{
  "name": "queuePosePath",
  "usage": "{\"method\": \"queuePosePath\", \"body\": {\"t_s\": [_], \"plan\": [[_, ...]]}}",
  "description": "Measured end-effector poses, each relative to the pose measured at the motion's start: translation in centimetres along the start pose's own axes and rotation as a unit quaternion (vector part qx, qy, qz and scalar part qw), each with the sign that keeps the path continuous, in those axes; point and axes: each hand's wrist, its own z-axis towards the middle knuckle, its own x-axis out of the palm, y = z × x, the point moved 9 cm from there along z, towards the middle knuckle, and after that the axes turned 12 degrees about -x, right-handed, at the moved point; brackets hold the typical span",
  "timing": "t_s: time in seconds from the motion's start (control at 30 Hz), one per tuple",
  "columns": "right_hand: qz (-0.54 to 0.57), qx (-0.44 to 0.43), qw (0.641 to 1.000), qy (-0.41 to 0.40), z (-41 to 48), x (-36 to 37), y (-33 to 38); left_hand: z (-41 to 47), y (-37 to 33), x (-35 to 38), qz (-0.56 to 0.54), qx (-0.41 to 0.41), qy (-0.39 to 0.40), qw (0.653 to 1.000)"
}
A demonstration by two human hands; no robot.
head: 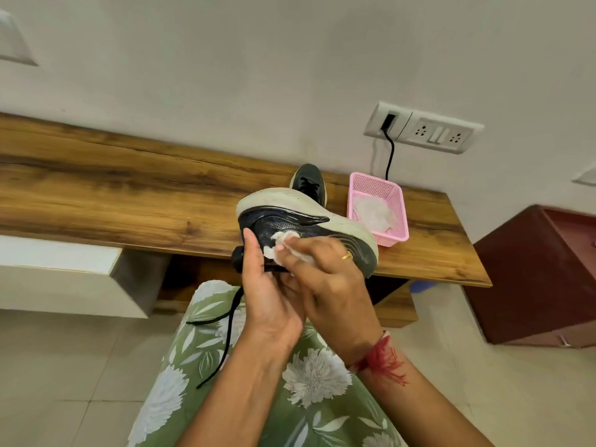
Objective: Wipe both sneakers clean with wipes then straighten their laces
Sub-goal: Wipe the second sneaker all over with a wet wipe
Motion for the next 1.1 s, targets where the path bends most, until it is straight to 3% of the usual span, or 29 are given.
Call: {"method": "queuePosePath", "body": {"t_s": [0.13, 0.3, 0.43, 0.6, 0.73, 0.87, 1.0, 1.1], "plan": [[0.02, 0.128, 0.99, -0.049, -0.4, -1.4, -4.6, -0.2, -0.3, 1.0, 0.03, 0.036, 0.023, 0.999], [0.027, 0.033, 0.999, -0.017, 0.2, -0.5, -0.4, -0.1, 0.4, 0.8, 0.059, 0.006, 0.022, 0.998], [0.024, 0.175, 0.981, -0.081, 0.1, -2.0, -4.6, -0.2, 1.0, 1.6, 0.078, 0.021, 0.032, 0.996], [-0.016, 0.006, 0.998, 0.058, 0.6, 0.2, -0.2, 0.3, 1.3, 0.5, 0.061, -0.005, 0.025, 0.998], [-0.018, 0.094, 0.995, 0.012, 0.4, -1.1, -3.6, 0.2, 1.1, 1.1, 0.104, 0.01, 0.038, 0.994], [-0.015, -0.025, 0.997, 0.071, 0.4, 0.5, -0.1, 0.1, 0.7, 0.8, 0.076, 0.001, 0.035, 0.996], [-0.039, 0.036, 0.998, 0.036, 1.2, -1.0, -3.0, 0.1, 1.2, 1.1, 0.071, 0.0, 0.043, 0.997], [-0.011, -0.017, 0.998, 0.052, 0.7, 0.1, -0.1, 0.4, 1.5, 0.0, 0.036, -0.019, 0.021, 0.999]]}}
